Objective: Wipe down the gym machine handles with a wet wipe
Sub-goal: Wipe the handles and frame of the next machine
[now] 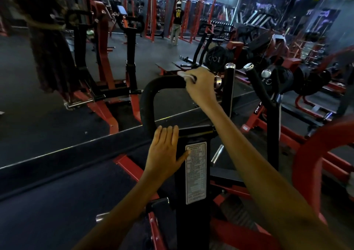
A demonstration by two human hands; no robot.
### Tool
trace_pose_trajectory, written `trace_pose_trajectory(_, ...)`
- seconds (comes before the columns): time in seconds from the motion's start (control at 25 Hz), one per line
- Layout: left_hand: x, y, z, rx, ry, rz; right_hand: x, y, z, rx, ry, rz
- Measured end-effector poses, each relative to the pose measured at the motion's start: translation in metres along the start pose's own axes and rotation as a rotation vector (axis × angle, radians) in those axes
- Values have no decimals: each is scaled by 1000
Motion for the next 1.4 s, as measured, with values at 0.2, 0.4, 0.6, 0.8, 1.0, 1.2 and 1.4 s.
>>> trace_pose_trajectory(0.2,7,4,-5,-75,72,160,19,-4,41,-148,212,31)
trace_pose_trajectory(0.4,4,15,-17,-5,11,202,-2,2,10,-50,198,-15)
trace_pose_trajectory(0.6,-2,17,-13,84,57,206,-17,2,-40,248,130,-61)
trace_pose_trajectory(0.8,-7,20,-7,154,67,210,-23,-18,-36,259,234,-45)
trace_pose_trajectory(1.0,-10,26,-3,130,89,246,-36,18,-62,728,34,-58)
trace_pose_trajectory(1.2,-13,29,-1,129,118,291,-34,14,-41,829,169,99)
trace_pose_trajectory(1.4,-15,28,-2,124,76,279,-49,41,-61,825,55,122)
Point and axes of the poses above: each hand's wrist, its own y-axis away from the middle knuckle, its own x-axis out of the back of the hand, z = x × y, the point moved 4 cm from there along -y, towards the middle knuckle, and after that the axes turned 15 degrees about y, right-handed, at the moved point
